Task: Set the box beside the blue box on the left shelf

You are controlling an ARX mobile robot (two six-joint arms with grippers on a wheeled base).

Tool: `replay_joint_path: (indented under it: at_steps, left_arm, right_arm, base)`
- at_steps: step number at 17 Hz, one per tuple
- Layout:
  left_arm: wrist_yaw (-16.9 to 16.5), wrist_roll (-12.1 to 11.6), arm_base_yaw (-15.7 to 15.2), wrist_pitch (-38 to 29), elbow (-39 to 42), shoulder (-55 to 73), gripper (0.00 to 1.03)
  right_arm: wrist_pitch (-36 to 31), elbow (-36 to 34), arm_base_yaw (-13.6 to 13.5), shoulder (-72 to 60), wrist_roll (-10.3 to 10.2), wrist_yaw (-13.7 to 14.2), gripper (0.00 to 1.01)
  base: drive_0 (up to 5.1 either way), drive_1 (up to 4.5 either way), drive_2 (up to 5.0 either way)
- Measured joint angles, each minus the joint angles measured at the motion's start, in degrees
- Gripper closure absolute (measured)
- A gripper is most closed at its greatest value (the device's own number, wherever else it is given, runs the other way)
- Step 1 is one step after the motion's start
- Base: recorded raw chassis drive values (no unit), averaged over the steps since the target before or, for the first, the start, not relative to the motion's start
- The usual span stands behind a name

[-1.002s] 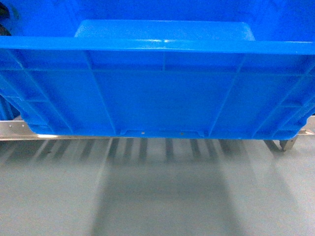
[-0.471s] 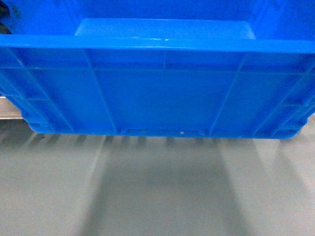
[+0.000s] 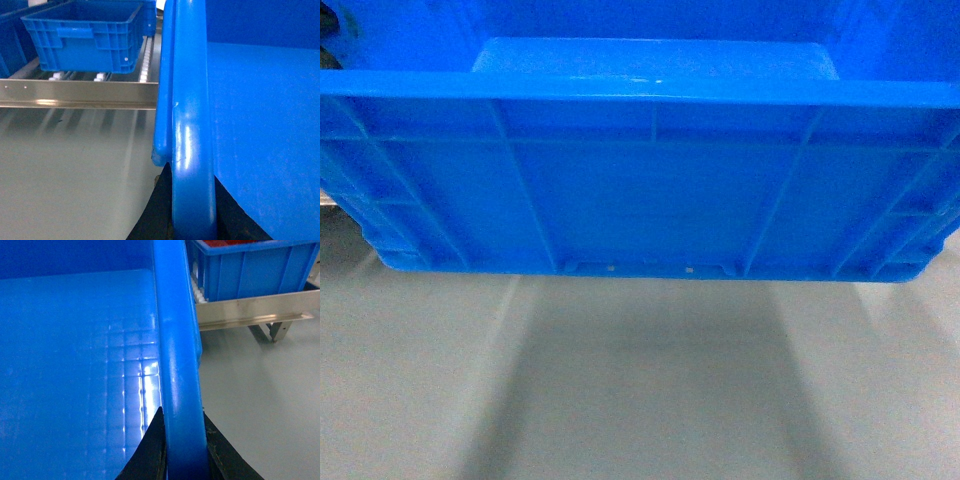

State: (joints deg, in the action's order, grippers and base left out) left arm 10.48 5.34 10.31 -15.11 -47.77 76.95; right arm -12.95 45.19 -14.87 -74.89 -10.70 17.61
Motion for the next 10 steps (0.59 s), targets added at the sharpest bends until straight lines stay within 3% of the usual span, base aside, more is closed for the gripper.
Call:
replay_joint_path:
  at_steps: [10]
  left_arm:
    - [0.0, 0.0, 0.0, 0.0, 0.2, 0.0, 0.95]
  right_arm:
    - [0.0, -0.1, 0.0, 0.0, 0.0, 0.0, 0.92]
  base:
    - [0.0, 0.0, 0.0]
